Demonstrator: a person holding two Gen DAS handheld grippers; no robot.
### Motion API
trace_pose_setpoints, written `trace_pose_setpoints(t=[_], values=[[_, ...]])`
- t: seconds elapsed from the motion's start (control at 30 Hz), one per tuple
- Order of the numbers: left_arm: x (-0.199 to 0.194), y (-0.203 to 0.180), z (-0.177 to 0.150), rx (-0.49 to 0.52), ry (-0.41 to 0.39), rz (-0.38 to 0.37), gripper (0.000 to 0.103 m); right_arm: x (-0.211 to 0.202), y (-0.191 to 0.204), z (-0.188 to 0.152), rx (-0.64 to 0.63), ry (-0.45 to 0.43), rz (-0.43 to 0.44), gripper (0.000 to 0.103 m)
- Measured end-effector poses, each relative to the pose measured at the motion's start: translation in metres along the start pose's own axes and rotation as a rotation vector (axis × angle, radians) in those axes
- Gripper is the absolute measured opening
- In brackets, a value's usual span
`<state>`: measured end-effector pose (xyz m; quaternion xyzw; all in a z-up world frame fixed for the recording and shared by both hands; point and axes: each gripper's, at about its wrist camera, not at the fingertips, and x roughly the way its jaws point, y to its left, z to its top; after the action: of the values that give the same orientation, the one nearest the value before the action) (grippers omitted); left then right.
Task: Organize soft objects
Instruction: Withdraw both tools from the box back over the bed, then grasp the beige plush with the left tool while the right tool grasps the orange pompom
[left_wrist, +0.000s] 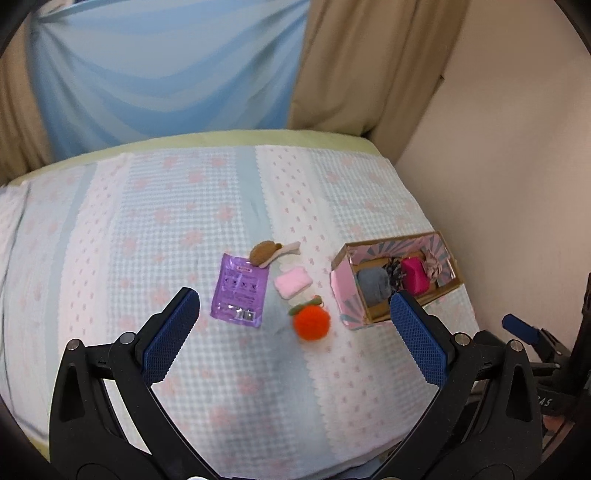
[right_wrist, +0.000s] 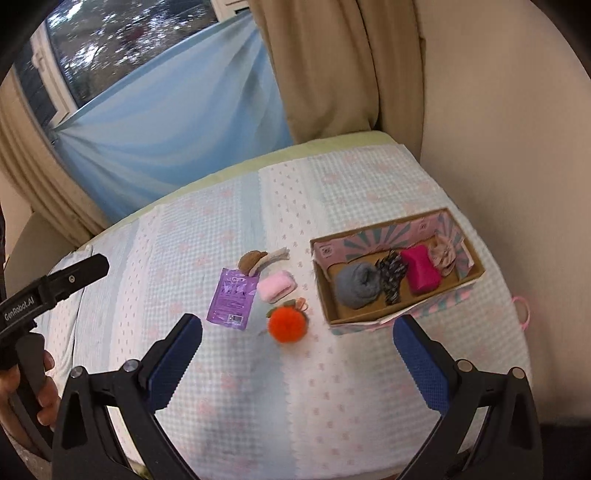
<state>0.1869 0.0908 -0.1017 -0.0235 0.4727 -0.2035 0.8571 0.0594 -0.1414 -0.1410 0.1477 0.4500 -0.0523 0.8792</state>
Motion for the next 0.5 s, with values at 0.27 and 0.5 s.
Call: trace_pose_setpoints(t=[0.27,0.5], values=[[0.083,0.043,0.037,0.058,0.095,-0.146,0.103,0.061,0.038,-0.017,0.050,0.040,-0.029,0.103],[0.184,0.059,0.063,0.115,0.204,-0.180,0.102,0.139,0.050,-0.033,0.134,0.103,-0.037,0.103]])
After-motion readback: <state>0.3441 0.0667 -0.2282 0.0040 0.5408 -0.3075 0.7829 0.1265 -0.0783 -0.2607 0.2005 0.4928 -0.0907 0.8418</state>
